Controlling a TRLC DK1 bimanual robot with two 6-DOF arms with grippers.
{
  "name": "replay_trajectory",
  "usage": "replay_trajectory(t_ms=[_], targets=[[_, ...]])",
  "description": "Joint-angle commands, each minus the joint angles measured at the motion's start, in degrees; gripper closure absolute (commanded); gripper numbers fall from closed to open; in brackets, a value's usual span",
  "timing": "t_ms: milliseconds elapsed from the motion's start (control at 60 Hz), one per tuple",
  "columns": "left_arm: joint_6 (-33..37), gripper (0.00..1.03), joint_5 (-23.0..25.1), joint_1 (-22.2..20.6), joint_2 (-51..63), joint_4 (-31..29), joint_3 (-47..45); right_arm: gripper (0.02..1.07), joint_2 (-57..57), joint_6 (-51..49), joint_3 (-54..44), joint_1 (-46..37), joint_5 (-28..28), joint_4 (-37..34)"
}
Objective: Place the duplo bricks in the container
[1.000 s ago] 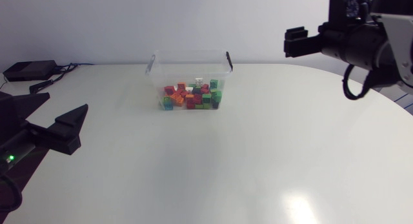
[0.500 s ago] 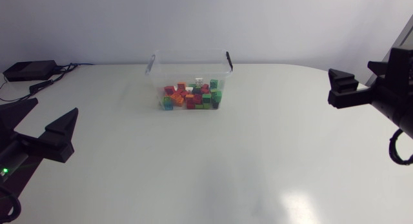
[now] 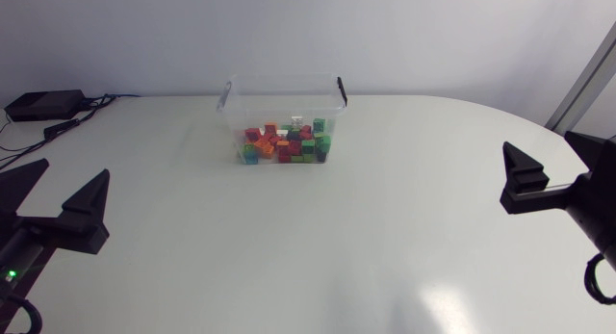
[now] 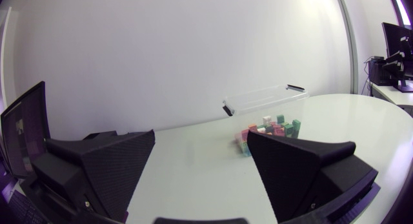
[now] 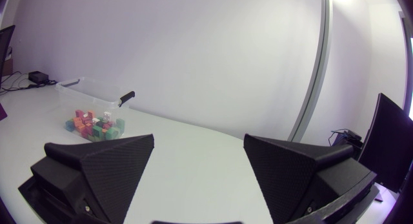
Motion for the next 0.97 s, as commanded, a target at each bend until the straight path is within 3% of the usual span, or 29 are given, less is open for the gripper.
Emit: replay_trajectory(t_ms=[0, 700, 950], targets=[[-2.6, 0.04, 0.6, 0.7, -1.3, 1.0, -2.7, 0.07, -2.7, 1.6, -3.1, -0.8, -0.8, -0.3], [-11.5, 0.04, 2.9, 3.9, -10.5, 4.8, -15.3, 0.07, -24.9, 13.0, -20.7, -5.0, -7.1, -2.8], [-11.5, 0.04, 2.9, 3.9, -10.5, 4.8, -15.4, 0.07, -25.0, 13.1, -20.8, -5.0, -7.2, -2.8]])
